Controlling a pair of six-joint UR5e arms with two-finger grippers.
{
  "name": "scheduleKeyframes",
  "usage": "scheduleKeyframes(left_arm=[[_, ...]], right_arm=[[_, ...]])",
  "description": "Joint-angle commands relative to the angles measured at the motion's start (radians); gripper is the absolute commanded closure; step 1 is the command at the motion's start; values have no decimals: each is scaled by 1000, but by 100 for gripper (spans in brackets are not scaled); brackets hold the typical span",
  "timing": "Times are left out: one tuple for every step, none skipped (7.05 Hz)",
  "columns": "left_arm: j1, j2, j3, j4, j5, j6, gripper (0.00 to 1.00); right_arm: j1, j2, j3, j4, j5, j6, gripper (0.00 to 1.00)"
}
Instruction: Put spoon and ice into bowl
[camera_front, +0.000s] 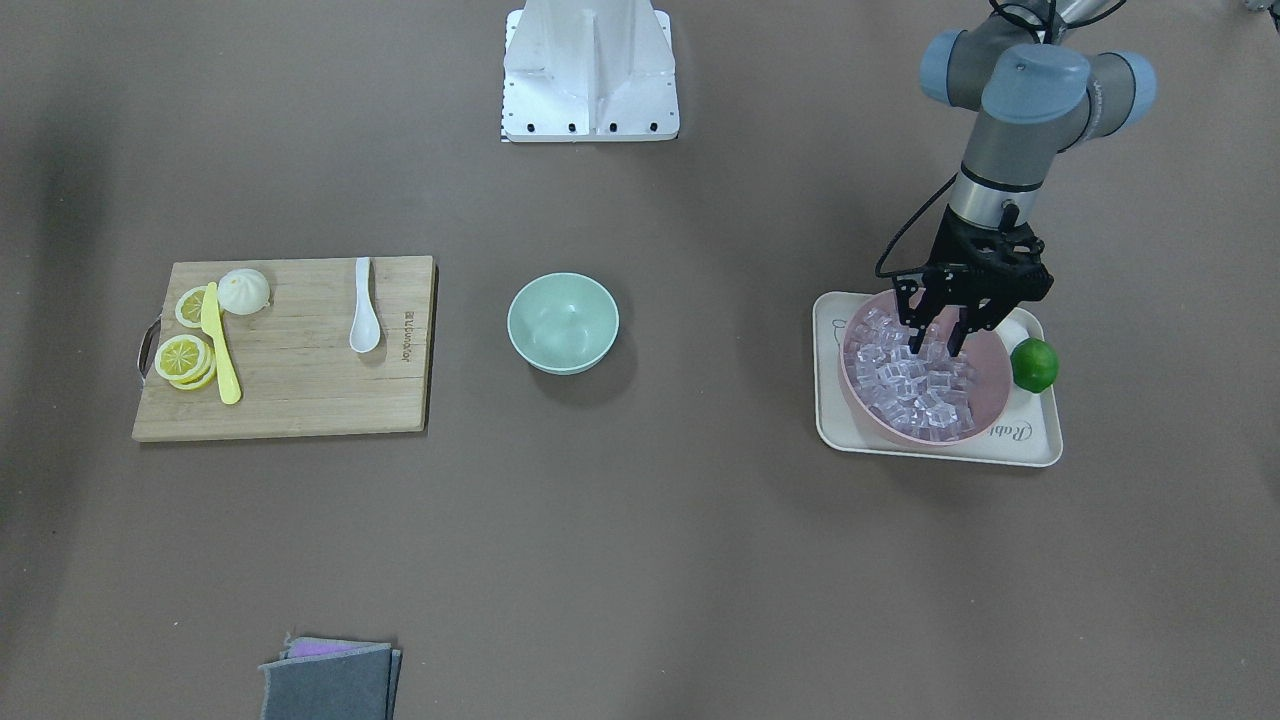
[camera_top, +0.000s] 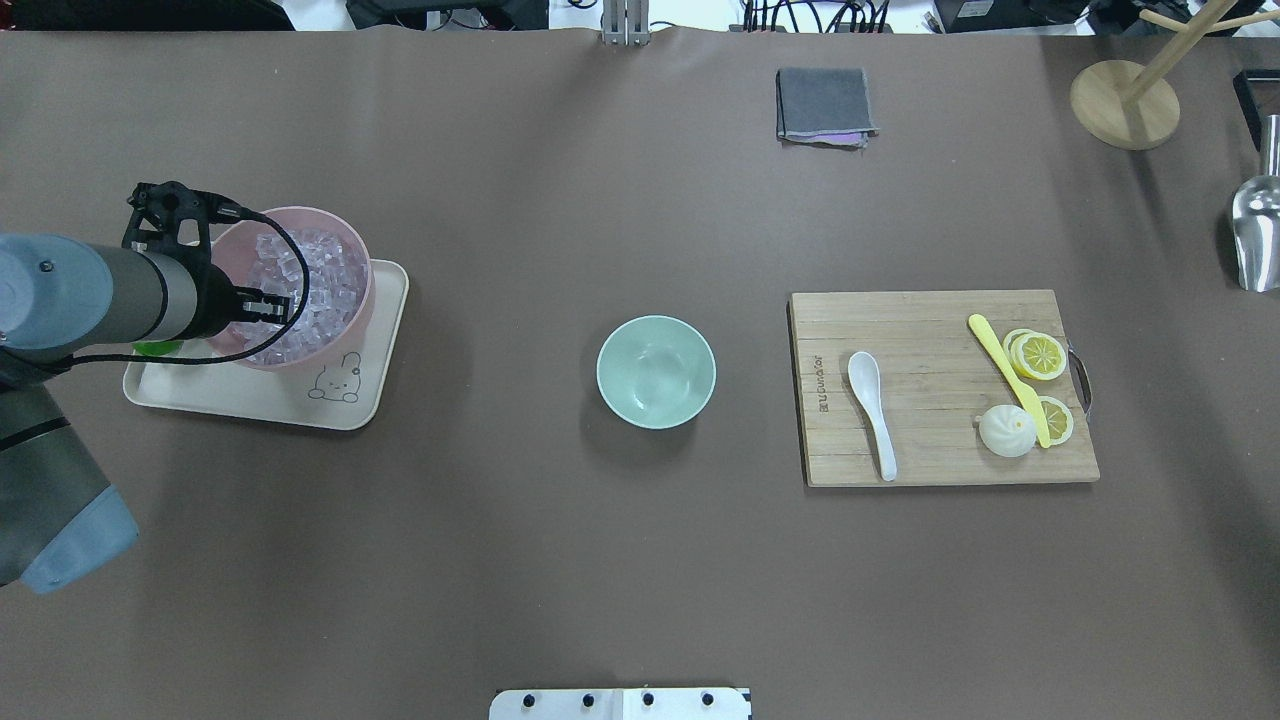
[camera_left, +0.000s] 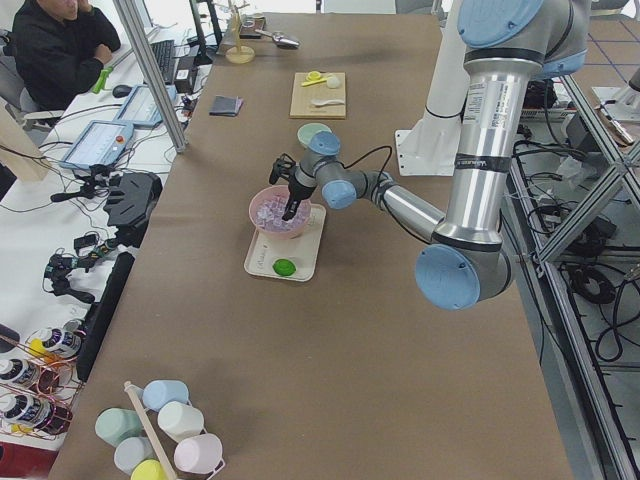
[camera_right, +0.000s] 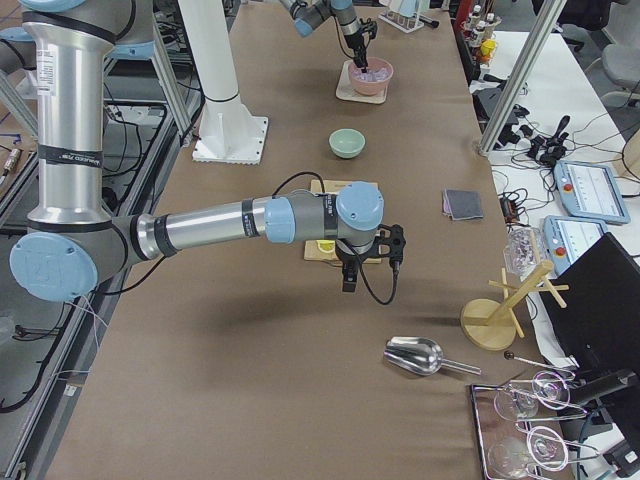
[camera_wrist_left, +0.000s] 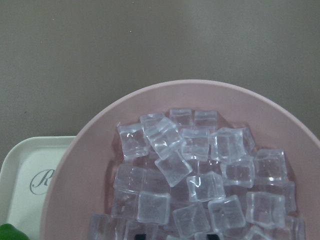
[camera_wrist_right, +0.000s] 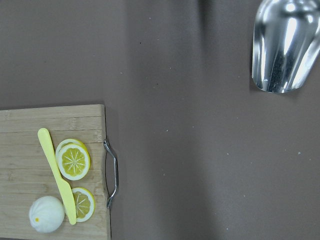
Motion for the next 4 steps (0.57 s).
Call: scheduleKeyframes(left_arm=[[1,-1,1,0,-1,4,50],[3,-3,6,0,-2,4,53],[7,-6,9,0,-2,4,53],[9,-7,10,2,-2,4,57]], right_arm=[[0,0,-1,0,0,0,0],[0,0,-1,0,0,-1,0],[0,0,-1,0,0,-1,0],[0,0,-3,0,0,-1,0]])
